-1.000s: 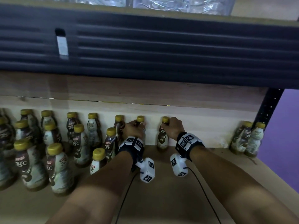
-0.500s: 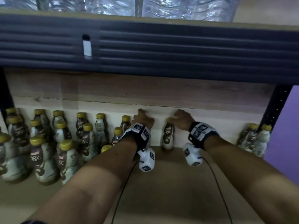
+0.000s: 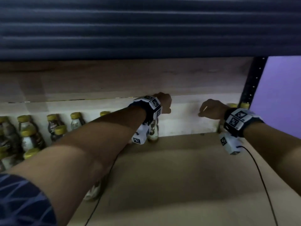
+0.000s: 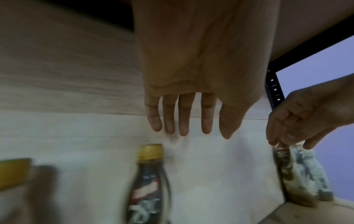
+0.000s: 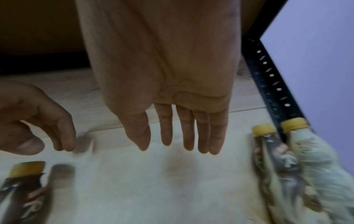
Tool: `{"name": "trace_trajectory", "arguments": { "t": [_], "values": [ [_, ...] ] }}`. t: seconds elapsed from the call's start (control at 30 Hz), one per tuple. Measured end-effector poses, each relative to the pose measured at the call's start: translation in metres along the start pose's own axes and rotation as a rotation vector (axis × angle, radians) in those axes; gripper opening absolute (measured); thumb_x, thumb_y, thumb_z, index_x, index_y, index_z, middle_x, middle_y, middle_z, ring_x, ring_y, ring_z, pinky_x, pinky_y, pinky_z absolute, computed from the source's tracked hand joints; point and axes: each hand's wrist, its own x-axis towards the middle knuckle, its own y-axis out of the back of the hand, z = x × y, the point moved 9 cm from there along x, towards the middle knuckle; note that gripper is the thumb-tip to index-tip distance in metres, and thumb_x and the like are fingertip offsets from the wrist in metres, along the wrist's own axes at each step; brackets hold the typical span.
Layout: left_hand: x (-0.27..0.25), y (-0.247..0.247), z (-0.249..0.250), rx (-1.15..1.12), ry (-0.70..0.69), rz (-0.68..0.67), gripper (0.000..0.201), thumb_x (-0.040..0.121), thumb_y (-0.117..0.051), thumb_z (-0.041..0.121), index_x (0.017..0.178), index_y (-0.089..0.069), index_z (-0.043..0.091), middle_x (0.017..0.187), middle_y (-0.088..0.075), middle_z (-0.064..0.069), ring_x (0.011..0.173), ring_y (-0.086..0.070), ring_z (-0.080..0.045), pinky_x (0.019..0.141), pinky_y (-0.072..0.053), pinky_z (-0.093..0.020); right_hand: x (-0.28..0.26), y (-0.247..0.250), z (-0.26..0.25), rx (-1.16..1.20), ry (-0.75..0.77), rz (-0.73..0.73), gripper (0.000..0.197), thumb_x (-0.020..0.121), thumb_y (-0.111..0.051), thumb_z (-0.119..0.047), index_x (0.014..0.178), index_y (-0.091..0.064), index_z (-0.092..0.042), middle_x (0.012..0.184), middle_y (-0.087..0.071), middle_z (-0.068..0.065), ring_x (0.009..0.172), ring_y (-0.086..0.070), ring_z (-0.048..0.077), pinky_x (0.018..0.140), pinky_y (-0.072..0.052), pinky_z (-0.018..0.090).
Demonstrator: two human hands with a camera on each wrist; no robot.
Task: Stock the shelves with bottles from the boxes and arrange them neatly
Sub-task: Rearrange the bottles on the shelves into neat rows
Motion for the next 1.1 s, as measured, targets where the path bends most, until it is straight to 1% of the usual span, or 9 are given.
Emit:
{"name": "trace_trajectory", "arguments": {
  "t": [0.13, 0.27, 0.37, 0.47, 0.63, 0.77, 0.9, 1.0, 1.1],
  "values": [
    [0.031, -0.027, 0.059, -0.034, -0.102, -0.062, 0.025, 0.091, -0.063, 0.031, 0.093, -0.063, 0.006, 0.094, -0.057, -0.013, 0.079, -0.054, -0.025, 0.067, -0.039, -0.028, -0.006, 0.005, 0.062, 0.107, -0.129, 0.083, 0.029, 0.094, -0.062, -0.031, 0.113, -0.068, -0.01, 0.131, -0.054, 0.009, 0.121, -0.052, 0.029, 0.1, -0.045, 0.035],
    [0.066, -0.067, 0.1, -0.176, -0.115, -0.098, 0.031, 0.088, -0.066, 0.036, 0.112, -0.064, 0.017, 0.117, -0.061, -0.007, 0.101, -0.06, -0.027, 0.078, -0.047, -0.031, -0.014, 0.0, 0.118, 0.253, -0.253, 0.105, 0.031, 0.097, -0.055, -0.016, 0.121, -0.064, 0.001, 0.125, -0.062, 0.019, 0.114, -0.058, 0.033, 0.092, -0.046, 0.033],
    [0.088, -0.1, 0.122, -0.247, -0.096, -0.155, 0.037, 0.088, -0.066, 0.039, 0.118, -0.06, 0.019, 0.121, -0.06, -0.008, 0.105, -0.059, -0.027, 0.086, -0.049, -0.033, -0.022, 0.011, 0.158, 0.354, -0.312, 0.271, 0.022, 0.092, -0.057, -0.016, 0.104, -0.068, -0.003, 0.108, -0.068, 0.018, 0.096, -0.063, 0.03, 0.075, -0.045, 0.03],
    [0.105, -0.117, 0.136, -0.312, -0.06, -0.142, 0.048, 0.086, -0.068, 0.039, 0.127, -0.055, 0.018, 0.13, -0.056, -0.008, 0.113, -0.056, -0.027, 0.086, -0.046, -0.03, -0.032, 0.019, 0.188, 0.515, -0.329, 0.447, 0.006, 0.087, -0.062, -0.015, 0.087, -0.068, -0.013, 0.099, -0.072, 0.016, 0.093, -0.065, 0.033, 0.078, -0.051, 0.035],
    [0.131, -0.118, 0.154, -0.462, 0.012, -0.078, 0.064, 0.084, -0.069, 0.039, 0.139, -0.045, 0.016, 0.135, -0.054, -0.011, 0.117, -0.055, -0.03, 0.096, -0.048, -0.04, -0.025, -0.006, 0.218, 0.826, -0.376, 0.404, 0.046, 0.089, -0.064, -0.013, 0.133, -0.051, -0.016, 0.127, -0.055, 0.015, 0.108, -0.059, 0.027, 0.096, -0.052, 0.046],
    [0.146, -0.117, 0.171, -0.665, 0.015, -0.07, 0.068, 0.083, -0.07, 0.033, 0.143, -0.04, 0.023, 0.136, -0.052, -0.009, 0.116, -0.055, -0.028, 0.09, -0.055, -0.042, -0.01, -0.017, 0.217, 0.82, -0.346, 0.357, 0.066, 0.094, -0.057, -0.012, 0.151, -0.026, -0.019, 0.142, -0.044, 0.012, 0.124, -0.049, 0.028, 0.097, -0.048, 0.044],
    [0.149, -0.115, 0.187, -0.794, -0.045, -0.092, 0.07, 0.082, -0.071, 0.025, 0.143, -0.038, 0.032, 0.132, -0.055, -0.005, 0.111, -0.057, -0.024, 0.071, -0.059, -0.035, 0.0, -0.022, 0.211, 0.784, -0.343, 0.333, 0.069, 0.086, -0.061, -0.005, 0.146, -0.03, -0.019, 0.132, -0.046, 0.014, 0.125, -0.047, 0.035, 0.102, -0.046, 0.05],
    [0.142, -0.111, 0.192, -0.886, -0.064, -0.046, 0.056, 0.086, -0.068, 0.025, 0.134, -0.04, 0.026, 0.128, -0.055, -0.001, 0.113, -0.055, -0.022, 0.084, -0.056, -0.041, -0.003, -0.025, 0.211, 0.455, -0.423, 0.265, 0.056, 0.089, -0.062, -0.021, 0.139, -0.038, -0.013, 0.13, -0.042, 0.022, 0.121, -0.044, 0.04, 0.101, -0.042, 0.043],
    [0.129, -0.112, 0.196, -1.034, -0.04, 0.002, 0.044, 0.092, -0.062, 0.017, 0.129, -0.04, 0.012, 0.127, -0.056, -0.009, 0.11, -0.056, -0.025, 0.092, -0.051, -0.044, -0.007, -0.027, 0.194, 0.385, -0.317, 0.269, 0.046, 0.092, -0.064, -0.017, 0.132, -0.043, -0.008, 0.121, -0.048, 0.015, 0.118, -0.05, 0.035, 0.096, -0.041, 0.035]
  ]
}}
